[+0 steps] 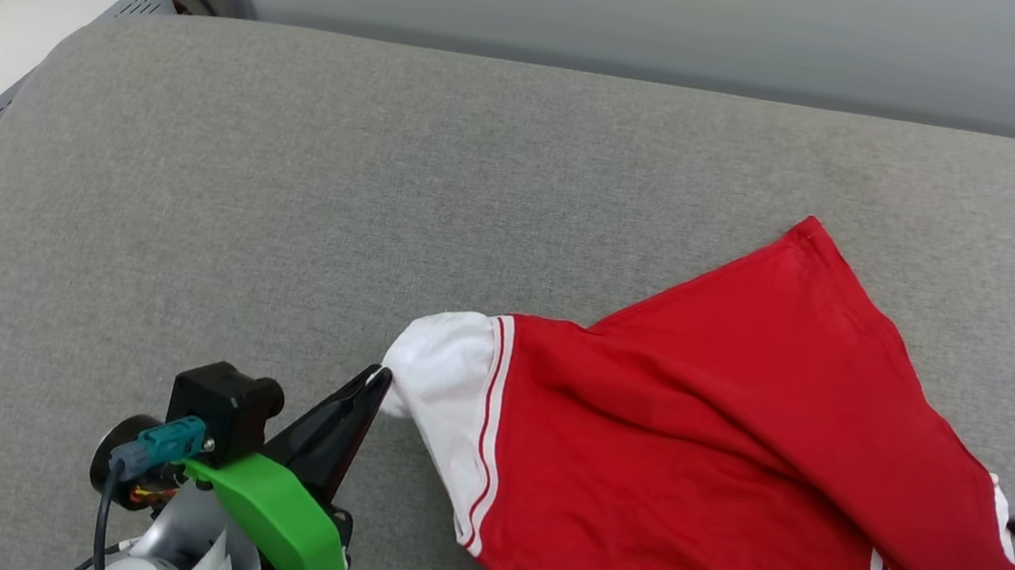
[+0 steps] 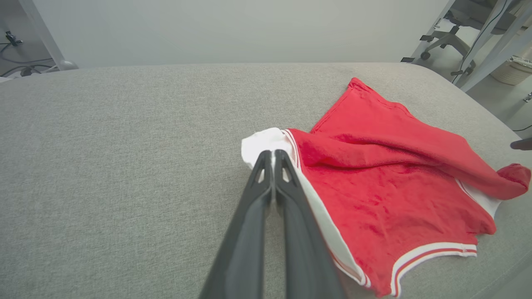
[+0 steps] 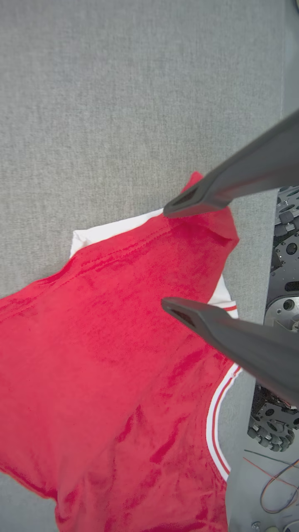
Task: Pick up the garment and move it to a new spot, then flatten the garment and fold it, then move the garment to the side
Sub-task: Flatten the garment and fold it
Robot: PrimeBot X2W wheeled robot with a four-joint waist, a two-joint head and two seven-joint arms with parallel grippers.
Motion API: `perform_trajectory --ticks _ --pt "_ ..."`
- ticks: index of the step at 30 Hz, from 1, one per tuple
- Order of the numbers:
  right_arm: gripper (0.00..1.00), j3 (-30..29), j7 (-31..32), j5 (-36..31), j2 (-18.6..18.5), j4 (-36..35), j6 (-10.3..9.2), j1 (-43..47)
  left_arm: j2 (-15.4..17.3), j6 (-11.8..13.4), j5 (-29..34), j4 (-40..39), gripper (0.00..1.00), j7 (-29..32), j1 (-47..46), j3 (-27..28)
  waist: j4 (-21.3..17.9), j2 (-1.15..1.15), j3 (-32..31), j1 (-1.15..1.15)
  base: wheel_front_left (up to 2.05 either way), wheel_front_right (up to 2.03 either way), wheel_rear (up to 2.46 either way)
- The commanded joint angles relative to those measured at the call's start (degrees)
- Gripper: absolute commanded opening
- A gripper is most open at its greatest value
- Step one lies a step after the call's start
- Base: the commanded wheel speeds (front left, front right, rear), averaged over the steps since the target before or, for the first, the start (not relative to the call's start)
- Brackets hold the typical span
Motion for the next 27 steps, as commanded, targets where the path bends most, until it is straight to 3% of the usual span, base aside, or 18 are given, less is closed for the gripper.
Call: perform_trajectory --ticks 1,11,27 --pt "1.0 0.0 0.2 0.7 -0.7 -1.0 -0.04 -2.1 -0.3 -0.2 0.4 -0.5 0.0 -0.3 -1.1 -0.2 1.2 0.61 1.2 0.01 0.0 0.0 0.0" --pt "1.0 6.2 -0.2 -1.2 -2.6 -3.5 -0.04 -16.1 -1.0 -0.8 1.6 -3.7 0.0 -0.8 -3.6 -1.6 7.3 0.61 8.1 0.01 0.0 0.0 0.0" --pt "1.0 13.0 -4.9 -10.8 -9.1 14.4 -0.04 -29.7 -4.6 -2.4 1.8 -3.1 0.0 -3.3 -6.9 -4.8 17.5 0.61 17.0 0.01 0.0 0.0 0.0"
